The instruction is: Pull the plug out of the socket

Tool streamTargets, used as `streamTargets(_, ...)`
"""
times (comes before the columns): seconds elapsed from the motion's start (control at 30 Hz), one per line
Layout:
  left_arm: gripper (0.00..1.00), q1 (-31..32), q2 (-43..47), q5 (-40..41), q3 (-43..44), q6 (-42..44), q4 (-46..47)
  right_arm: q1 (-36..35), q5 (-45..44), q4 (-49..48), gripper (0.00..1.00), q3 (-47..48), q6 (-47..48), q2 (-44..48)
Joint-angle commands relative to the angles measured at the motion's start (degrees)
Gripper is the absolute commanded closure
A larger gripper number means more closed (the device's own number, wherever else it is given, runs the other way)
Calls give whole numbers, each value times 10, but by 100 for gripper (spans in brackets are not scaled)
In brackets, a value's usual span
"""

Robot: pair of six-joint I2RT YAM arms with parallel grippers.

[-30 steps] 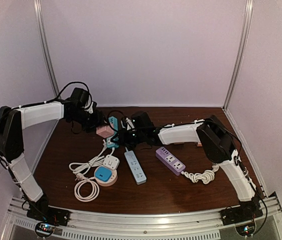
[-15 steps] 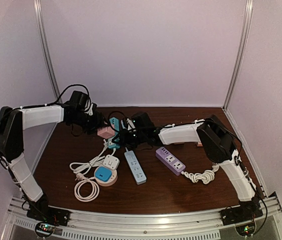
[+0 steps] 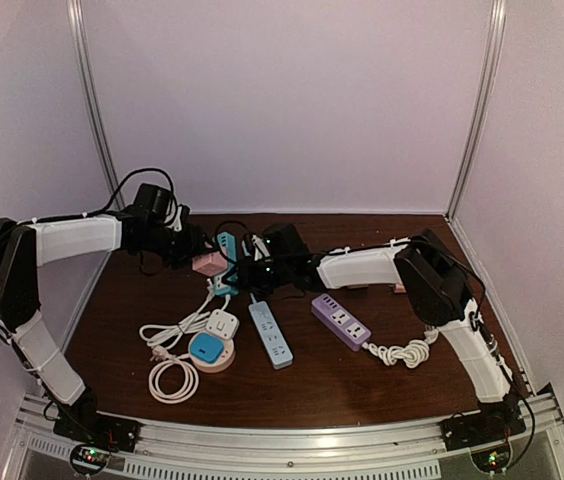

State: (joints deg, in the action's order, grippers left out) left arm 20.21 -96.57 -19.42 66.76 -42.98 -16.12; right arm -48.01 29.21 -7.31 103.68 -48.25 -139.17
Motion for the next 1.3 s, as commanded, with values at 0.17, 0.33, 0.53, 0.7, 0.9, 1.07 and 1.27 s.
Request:
streamTargets(0.17,71,-9,69,9,2,-2,57,30,-79,90,90,-14,-23,-9)
streamTargets(0.33,72,-1,89,28,-17,9,77,29,-82,90,91,-14,-24,-6)
streamTargets(0.53,71,5,80,-5,-16,-12,82,31,-88,100,91,-3,-15,-8)
streamTargets(0.7,72,1,77,-42,-11,-49,81,34,-91,102,92,-9,-9,-6)
streamTargets(0.9,72,12,96,30,2,-8,41,36,-83,96,92,-11,-19,-5)
streamTargets(1.07,72,36,114,95,-15,23,38,39,-78,89,93,-12,-30,-6)
streamTargets(1.27,72,43,117,99,-25,17,42,41,-79,85,93,-15,-28,-4)
